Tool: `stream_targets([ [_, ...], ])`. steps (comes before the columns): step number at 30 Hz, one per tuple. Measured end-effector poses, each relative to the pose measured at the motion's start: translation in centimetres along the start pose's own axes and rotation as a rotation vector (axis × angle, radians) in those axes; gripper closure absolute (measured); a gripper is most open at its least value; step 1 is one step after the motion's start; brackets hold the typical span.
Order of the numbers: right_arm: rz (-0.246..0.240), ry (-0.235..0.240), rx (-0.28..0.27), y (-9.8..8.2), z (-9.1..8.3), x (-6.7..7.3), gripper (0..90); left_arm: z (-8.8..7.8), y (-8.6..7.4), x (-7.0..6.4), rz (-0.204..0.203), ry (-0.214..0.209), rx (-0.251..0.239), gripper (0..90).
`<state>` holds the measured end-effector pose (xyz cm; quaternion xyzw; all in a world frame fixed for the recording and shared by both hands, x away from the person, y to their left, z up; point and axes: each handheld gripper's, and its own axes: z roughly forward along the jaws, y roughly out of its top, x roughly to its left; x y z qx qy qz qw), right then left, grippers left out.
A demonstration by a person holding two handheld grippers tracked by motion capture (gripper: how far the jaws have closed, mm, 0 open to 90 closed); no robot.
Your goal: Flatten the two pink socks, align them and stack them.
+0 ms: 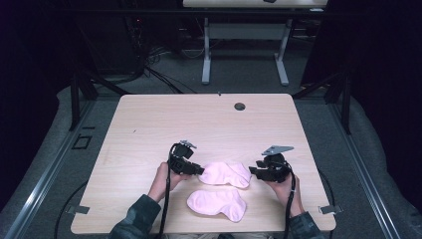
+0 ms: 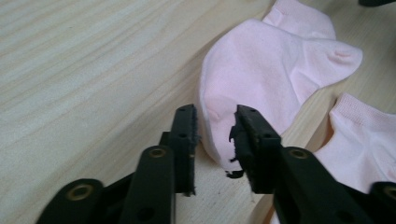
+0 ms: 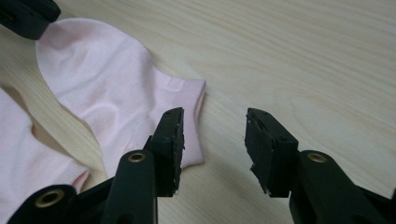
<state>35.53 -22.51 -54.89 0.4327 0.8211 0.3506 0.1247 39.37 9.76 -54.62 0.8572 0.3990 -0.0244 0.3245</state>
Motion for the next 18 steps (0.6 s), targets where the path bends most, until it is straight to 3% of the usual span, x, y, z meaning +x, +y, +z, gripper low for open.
stream_targets([
  [3,-0.007,0.027,0.048,0.2,1.3,0.2,58.2,-0.1,0.0,-0.1,-0.002,0.022,0.000,57.2],
  [6,-0.014,0.038,0.084,0.3,2.2,0.4,60.3,0.3,0.1,0.0,0.003,0.015,0.012,57.5],
  [9,-0.017,0.038,0.105,0.4,2.9,0.5,65.7,0.8,0.1,-0.2,0.017,0.016,0.028,64.8],
  [14,-0.034,0.057,0.125,0.6,3.2,0.7,81.8,1.5,0.0,-0.5,0.042,0.014,0.048,85.6],
  [18,-0.029,0.064,0.100,0.7,3.3,0.8,84.6,1.5,-0.3,-0.4,0.046,0.017,0.046,89.1],
])
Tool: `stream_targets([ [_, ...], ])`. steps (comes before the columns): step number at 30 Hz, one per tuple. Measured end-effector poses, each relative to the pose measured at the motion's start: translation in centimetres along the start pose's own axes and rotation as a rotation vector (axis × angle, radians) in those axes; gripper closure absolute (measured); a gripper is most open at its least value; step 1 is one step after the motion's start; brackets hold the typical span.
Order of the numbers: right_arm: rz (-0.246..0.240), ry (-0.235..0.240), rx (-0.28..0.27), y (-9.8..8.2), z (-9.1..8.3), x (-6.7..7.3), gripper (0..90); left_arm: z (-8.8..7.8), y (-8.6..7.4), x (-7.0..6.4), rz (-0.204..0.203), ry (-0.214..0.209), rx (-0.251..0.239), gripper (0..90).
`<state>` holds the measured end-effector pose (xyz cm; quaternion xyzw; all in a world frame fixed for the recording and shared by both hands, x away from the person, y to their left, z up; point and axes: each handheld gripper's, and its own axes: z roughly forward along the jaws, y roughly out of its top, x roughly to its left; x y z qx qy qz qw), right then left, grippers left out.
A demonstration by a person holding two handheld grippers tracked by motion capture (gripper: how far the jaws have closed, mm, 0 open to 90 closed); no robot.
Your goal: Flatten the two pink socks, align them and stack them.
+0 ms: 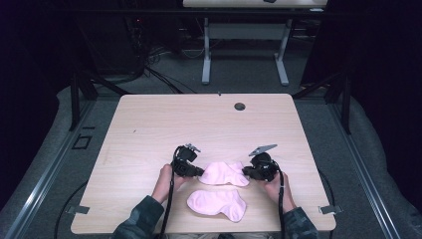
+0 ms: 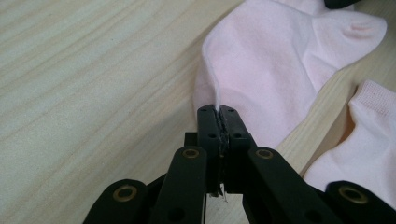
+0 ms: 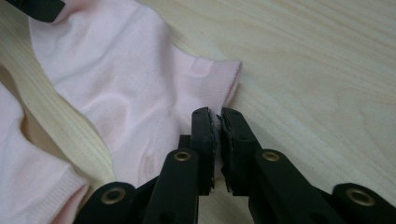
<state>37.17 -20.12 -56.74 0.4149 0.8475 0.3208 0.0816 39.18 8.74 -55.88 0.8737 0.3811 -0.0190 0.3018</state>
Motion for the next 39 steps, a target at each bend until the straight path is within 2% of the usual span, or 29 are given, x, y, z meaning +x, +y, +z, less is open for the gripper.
stream_targets([
  [4,-0.015,-0.020,-0.018,0.2,-0.7,0.1,85.1,-0.6,-0.6,0.2,-0.001,0.008,-0.002,89.4],
  [6,-0.008,-0.027,-0.045,0.2,-1.0,0.0,85.1,-0.9,-1.0,0.4,-0.005,0.006,-0.003,89.4],
  [8,0.005,-0.020,-0.044,0.3,-1.0,-0.1,85.0,-1.0,-1.4,0.6,-0.024,0.002,-0.010,89.3],
  [11,-0.017,-0.013,-0.013,0.5,-0.2,0.1,83.0,-1.2,-1.8,0.9,-0.043,0.007,-0.024,88.1],
  [12,-0.020,-0.005,-0.018,0.5,0.0,0.3,80.5,-1.4,-1.9,1.0,-0.051,0.012,-0.024,82.9],
  [14,-0.030,-0.006,-0.035,0.6,-0.2,0.3,72.7,-1.6,-2.0,1.1,-0.074,0.024,-0.042,65.5],
  [17,-0.009,0.008,-0.079,0.6,-1.0,0.0,63.8,-2.2,-2.1,1.3,-0.088,0.055,-0.056,49.9],
  [20,-0.001,0.007,-0.072,0.6,-1.0,-0.1,57.8,-2.5,-2.1,1.1,-0.089,0.066,-0.076,44.2],
  [23,-0.001,-0.002,-0.057,0.7,-0.6,-0.2,56.5,-2.5,-2.0,0.8,-0.068,0.074,-0.082,45.5],
  [29,-0.019,-0.011,-0.026,0.9,0.1,0.0,59.0,-2.1,-1.7,0.0,-0.012,0.100,-0.069,54.6],
  [30,-0.017,-0.011,-0.033,0.9,0.3,0.1,59.4,-2.0,-1.7,-0.1,-0.008,0.100,-0.064,56.5],
  [31,-0.022,-0.014,-0.015,1.0,0.3,0.1,60.8,-1.9,-1.6,-0.1,-0.004,0.095,-0.060,57.8],
  [33,-0.030,-0.022,-0.012,1.0,0.5,0.3,62.8,-1.7,-1.6,-0.2,0.003,0.099,-0.052,61.9],
  [36,-0.064,-0.060,0.013,0.8,0.7,0.7,66.3,-1.3,-1.6,-0.3,0.033,0.100,-0.029,68.5],
  [39,-0.072,-0.055,0.007,0.7,0.7,1.0,72.7,-0.9,-1.7,-0.5,0.048,0.102,-0.014,76.9],
])
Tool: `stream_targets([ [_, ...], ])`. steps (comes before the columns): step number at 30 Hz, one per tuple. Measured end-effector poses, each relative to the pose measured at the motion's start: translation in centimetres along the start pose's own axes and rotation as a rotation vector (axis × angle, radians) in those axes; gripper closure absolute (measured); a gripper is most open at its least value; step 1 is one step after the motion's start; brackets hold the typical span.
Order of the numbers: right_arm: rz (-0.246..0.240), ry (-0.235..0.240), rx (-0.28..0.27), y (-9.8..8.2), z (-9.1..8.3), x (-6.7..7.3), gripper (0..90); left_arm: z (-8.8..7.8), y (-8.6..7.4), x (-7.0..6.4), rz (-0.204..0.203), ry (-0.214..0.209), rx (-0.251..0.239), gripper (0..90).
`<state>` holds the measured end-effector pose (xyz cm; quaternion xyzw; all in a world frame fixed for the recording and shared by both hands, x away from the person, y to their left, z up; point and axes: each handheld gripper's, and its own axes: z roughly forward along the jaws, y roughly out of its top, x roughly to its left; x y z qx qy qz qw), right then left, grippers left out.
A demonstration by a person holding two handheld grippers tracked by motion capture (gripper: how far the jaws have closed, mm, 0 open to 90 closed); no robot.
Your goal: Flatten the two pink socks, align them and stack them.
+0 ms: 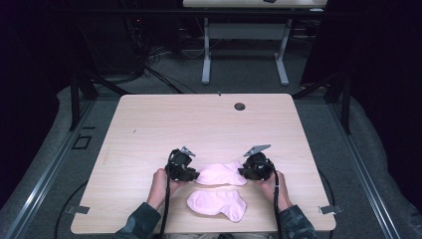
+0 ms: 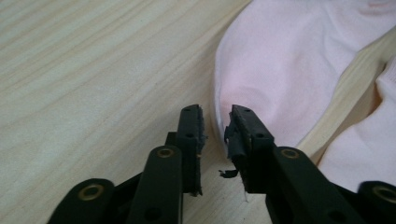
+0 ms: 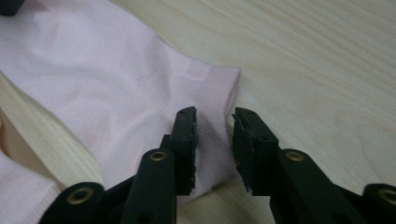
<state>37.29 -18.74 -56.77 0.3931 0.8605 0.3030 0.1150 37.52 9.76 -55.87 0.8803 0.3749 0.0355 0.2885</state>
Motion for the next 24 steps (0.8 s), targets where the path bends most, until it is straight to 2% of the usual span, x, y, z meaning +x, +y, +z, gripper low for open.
stream_targets([
  [4,0.006,0.024,-0.014,-0.2,0.0,0.1,82.7,0.3,-0.1,-0.3,0.018,0.018,-0.002,87.4],
  [8,0.014,0.029,-0.028,-0.4,0.0,0.1,84.9,0.2,-0.2,-0.4,0.019,0.024,-0.015,88.8],
  [12,0.023,0.038,-0.044,-0.3,-0.4,0.1,85.5,-0.7,-0.1,-0.3,0.016,0.020,-0.037,89.0],
  [18,0.014,0.035,-0.104,0.4,-3.0,0.6,85.6,-3.4,0.5,-0.4,0.012,0.003,-0.072,89.0],
  [24,-0.008,0.030,-0.150,1.0,-6.7,2.0,85.5,-6.1,0.8,-1.6,0.034,-0.004,-0.104,89.0],
])
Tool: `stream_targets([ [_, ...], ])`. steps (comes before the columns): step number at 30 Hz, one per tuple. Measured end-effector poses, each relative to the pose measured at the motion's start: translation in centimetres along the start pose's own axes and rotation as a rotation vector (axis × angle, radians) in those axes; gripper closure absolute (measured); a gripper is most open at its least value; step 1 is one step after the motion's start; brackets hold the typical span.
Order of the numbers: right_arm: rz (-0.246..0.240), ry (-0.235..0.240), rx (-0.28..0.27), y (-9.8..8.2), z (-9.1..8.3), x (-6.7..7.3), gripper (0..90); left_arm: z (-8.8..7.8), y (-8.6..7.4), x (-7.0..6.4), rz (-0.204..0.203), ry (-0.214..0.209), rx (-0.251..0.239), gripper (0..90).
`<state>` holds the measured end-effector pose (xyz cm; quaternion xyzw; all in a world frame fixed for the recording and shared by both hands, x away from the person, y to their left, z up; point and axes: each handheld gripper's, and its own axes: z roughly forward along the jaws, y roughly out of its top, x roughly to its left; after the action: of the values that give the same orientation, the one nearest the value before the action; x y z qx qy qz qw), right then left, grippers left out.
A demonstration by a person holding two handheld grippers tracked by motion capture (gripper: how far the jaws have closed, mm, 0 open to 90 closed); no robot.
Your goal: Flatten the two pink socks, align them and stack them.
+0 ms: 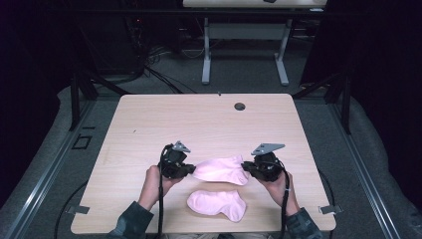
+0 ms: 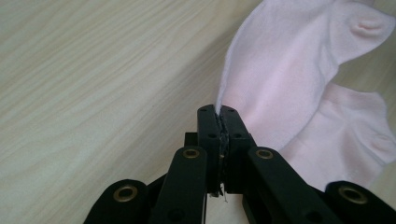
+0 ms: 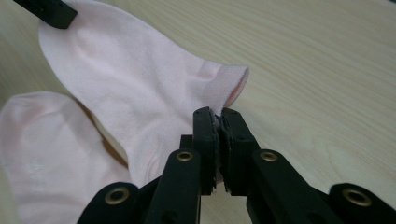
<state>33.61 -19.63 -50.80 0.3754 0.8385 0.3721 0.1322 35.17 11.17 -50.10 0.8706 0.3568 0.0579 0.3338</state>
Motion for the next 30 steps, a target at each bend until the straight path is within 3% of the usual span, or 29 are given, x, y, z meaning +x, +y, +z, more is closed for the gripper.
stream_targets([
  [7,-0.007,0.030,-0.004,-0.2,-2.8,1.8,85.5,-2.1,-0.7,-1.4,0.016,-0.056,0.004,88.9],
  [15,-0.028,0.048,0.040,-1.4,-3.9,4.2,85.4,-2.9,-2.6,-2.6,0.033,-0.101,0.051,88.9],
  [19,-0.029,0.069,0.065,-2.2,-3.5,5.0,85.2,-2.5,-3.7,-2.7,0.015,-0.115,0.078,88.9],
  [26,0.013,0.108,0.126,-4.6,-1.3,5.7,85.0,-0.6,-5.2,-2.1,-0.002,-0.142,0.152,88.8],
  [30,0.028,0.097,0.137,-5.6,-0.7,5.8,84.8,0.2,-5.4,-2.1,-0.001,-0.135,0.165,88.7],
])
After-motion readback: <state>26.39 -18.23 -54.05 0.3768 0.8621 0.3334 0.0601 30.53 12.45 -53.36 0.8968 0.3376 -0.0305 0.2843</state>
